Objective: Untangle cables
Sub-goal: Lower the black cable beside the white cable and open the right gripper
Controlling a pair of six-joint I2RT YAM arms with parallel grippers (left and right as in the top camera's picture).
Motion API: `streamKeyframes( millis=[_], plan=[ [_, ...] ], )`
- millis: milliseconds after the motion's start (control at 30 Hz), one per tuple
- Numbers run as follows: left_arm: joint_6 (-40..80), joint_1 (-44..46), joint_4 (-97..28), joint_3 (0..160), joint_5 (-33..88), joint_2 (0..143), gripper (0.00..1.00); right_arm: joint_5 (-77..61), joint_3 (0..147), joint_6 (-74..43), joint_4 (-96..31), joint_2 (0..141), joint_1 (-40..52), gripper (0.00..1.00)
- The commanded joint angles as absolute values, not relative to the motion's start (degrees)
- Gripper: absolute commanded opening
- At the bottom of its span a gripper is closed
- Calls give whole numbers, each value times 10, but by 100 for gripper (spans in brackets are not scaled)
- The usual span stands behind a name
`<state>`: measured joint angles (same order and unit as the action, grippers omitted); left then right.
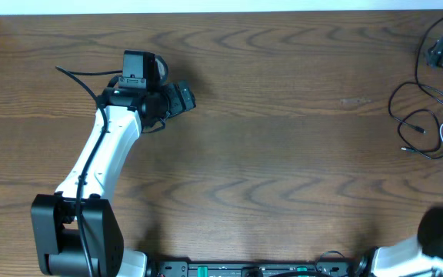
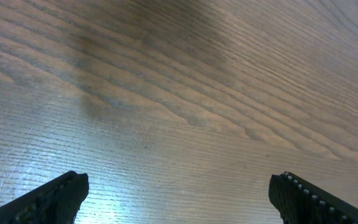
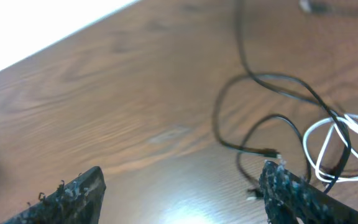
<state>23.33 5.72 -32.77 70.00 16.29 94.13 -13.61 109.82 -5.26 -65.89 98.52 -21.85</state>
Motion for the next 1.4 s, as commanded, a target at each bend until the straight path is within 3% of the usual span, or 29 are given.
streamKeyframes(
  millis=[0,133,167,200,500,1067,1200,1367],
  plan=[
    [232,55,-328,703,158,945,98,-189,1106,-5,-686,911,-194,79],
    [232,55,-328,703,158,945,98,-188,1106,-5,-722,845,-181,83],
    [232,55,-328,703,158,945,98,-181,1106,-6,-737,828,-179,97],
    [232,55,-328,703,158,945,98,-182,1106,-6,-750,813,-180,99],
    [232,55,-328,703,158,945,98,-190,1106,-8,-843,714,-180,99],
    [232,55,-328,703,158,945,98,-188,1105,-8,-872,682,-177,99],
    [232,55,-328,703,158,945,98,-121,1074,-8,-830,656,-137,99],
    [232,55,-328,703,158,945,98,-34,865,-7,-593,555,-64,99]
  ],
)
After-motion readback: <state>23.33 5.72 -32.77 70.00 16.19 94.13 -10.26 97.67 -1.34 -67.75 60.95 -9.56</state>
